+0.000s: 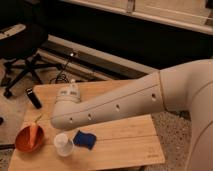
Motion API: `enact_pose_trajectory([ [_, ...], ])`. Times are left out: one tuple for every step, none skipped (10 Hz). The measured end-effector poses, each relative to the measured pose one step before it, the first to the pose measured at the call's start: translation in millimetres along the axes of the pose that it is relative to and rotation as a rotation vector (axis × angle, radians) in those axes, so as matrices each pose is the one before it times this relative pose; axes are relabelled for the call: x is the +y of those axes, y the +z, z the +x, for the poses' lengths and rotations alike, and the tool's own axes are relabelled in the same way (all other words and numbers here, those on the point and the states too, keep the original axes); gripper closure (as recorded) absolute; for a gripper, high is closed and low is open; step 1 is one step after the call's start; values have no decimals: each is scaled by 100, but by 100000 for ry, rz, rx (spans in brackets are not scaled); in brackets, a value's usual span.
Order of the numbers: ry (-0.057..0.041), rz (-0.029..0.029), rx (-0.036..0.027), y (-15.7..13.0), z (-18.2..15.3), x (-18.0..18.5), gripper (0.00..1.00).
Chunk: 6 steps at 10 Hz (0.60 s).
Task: Place the ceramic cup over the eraser
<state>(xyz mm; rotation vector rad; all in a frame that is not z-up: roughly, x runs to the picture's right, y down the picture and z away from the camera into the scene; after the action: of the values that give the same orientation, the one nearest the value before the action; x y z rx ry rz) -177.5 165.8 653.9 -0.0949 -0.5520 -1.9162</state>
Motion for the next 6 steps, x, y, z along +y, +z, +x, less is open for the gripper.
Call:
enact_pose_trajectory([
  [-3254,617,-307,-235,-75,-1388,20],
  [-4890,895,-1085,-95,-278,-1995,20],
  [-2744,442,-1445,155,-422,-1079,20],
  [-2693,725,-1781,434,-442,-1092,20],
  [-3103,703,-2601,712,-592,-1317,20],
  [-2108,517,-3271,1106,-692,-962,20],
])
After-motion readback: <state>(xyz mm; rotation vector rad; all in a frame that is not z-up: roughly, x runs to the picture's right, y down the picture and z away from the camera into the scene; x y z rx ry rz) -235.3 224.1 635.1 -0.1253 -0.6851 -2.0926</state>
